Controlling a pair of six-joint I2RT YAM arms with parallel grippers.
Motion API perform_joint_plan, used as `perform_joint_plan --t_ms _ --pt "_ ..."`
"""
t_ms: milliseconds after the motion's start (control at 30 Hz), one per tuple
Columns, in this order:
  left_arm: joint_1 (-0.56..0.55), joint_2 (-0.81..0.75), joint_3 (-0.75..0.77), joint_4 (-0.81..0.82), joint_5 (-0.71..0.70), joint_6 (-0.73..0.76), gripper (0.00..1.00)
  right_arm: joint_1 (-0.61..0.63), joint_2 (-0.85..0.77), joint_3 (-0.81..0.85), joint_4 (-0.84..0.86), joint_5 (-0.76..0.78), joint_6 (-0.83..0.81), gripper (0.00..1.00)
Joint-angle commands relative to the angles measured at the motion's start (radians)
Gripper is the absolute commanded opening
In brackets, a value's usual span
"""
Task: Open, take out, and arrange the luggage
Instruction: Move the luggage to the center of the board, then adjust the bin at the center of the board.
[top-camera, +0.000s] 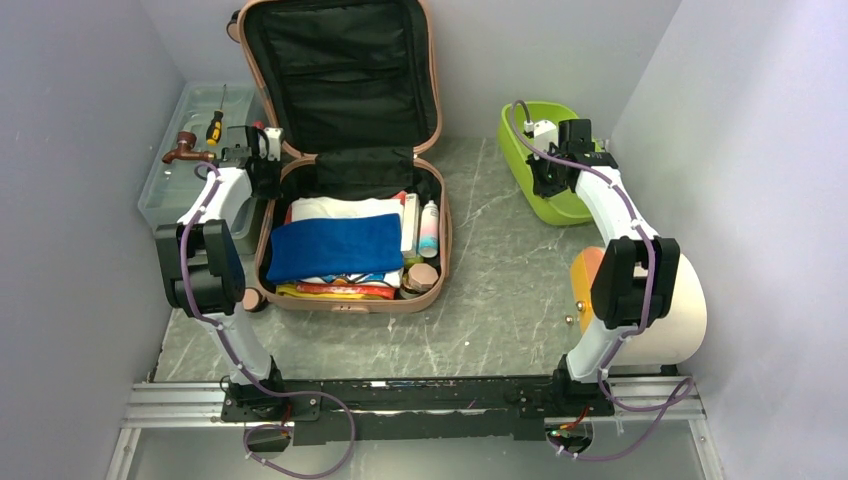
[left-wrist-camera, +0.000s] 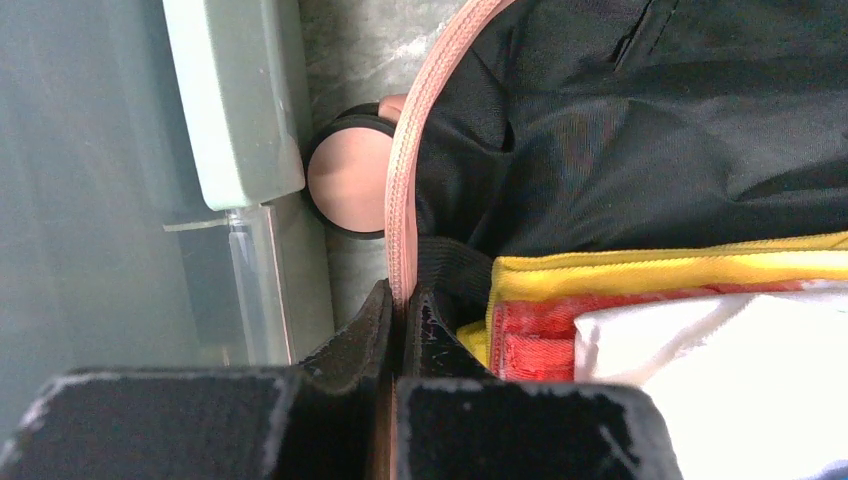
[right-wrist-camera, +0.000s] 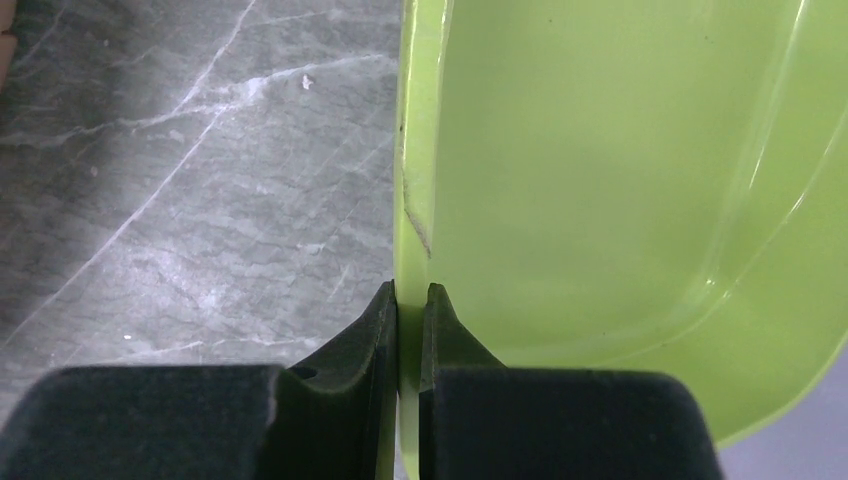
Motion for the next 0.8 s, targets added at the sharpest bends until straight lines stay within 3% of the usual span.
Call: perform_joint_plan --t_ms 0,100,167,267,333,433,533,767 --pt "0.080 -0.036 0.023 0.027 -0.239 0.043 0.00 -0.005 -0.086 0.004 0.065 -0.031 -0.065 0.00" --pt "0.079 -0.049 0.019 0.032 -0.155 0.044 0.04 -0.005 -0.105 -0.007 0.056 -0.045 -0.107 0.00" --pt "0.077 -0.065 0.016 0.040 -0.090 0.048 0.24 -0.005 -0.125 -0.019 0.050 -0.062 -0.142 0.00" --pt "0.057 -0.090 0.022 0.042 -0.057 0.056 0.65 -0.005 -0.160 -0.039 0.030 -0.097 -0.213 0.00" --pt "0.039 -0.112 0.026 0.049 -0.057 0.064 0.80 -0.005 -0.195 -0.059 0.016 -0.120 -0.271 0.00" --pt "0.024 -0.155 0.036 0.057 -0.057 0.076 0.94 -0.005 -0.253 -0.123 0.006 -0.149 -0.361 0.00" --pt "0.020 -0.202 0.051 0.061 -0.006 0.081 0.99 -0.005 -0.302 -0.189 0.014 -0.145 -0.427 0.00" --pt "0.015 -0.351 0.072 0.031 0.152 0.098 0.99 -0.005 -0.362 -0.278 -0.052 -0.173 -0.558 0.00"
